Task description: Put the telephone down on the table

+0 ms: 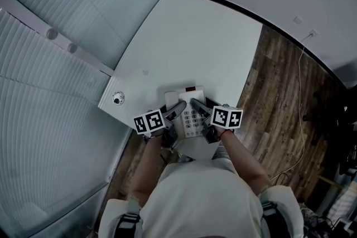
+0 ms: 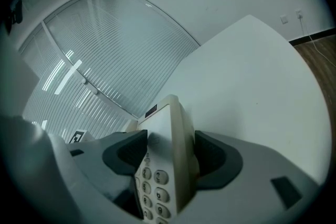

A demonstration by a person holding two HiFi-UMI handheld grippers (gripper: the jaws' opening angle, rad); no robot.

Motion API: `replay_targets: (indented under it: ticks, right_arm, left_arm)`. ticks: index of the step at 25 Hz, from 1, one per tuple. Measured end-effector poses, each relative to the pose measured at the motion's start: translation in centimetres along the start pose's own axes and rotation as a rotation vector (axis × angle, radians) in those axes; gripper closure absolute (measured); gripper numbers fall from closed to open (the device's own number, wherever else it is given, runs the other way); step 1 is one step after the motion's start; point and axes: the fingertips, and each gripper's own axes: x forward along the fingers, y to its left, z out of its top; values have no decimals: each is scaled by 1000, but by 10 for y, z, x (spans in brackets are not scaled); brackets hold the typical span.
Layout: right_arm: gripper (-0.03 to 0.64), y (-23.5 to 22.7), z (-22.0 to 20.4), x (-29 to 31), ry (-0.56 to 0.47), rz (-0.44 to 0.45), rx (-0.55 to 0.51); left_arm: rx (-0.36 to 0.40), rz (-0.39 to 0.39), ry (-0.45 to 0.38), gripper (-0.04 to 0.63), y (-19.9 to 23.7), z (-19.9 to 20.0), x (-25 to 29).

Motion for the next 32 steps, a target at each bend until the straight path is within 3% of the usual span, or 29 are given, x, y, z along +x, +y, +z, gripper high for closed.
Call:
replay_targets:
  ticks: [10,16,18,21,24,29,32]
  right_arm:
    - [334,-1,-1,-3,-8,-29,-1]
    - [334,1,-3,-4,-5,-43,-18]
    - [334,0,-2,-4,-7,-56,-35]
    - [334,-1,-2,-5,-15,-69,-45]
    - [334,1,-3,-7,-16,-76,-27]
    - [341,3,-3,-17,-46,-85,-10]
    - [347,6,-5,-24,-64,-105,-37]
  left_arm:
    - [16,31,40,178,0,-3,1]
    - [34,90,48,173,1,-6,1]
    - [71,138,34,173,2,-5,-2]
    - [201,225,30,175,1,-4,-5]
    - [268,253,19,176,-1,-8,-9]
    - [259,242,-31,183,-5,-13,-21]
    - [234,241,-52,230,-5,-16,-31]
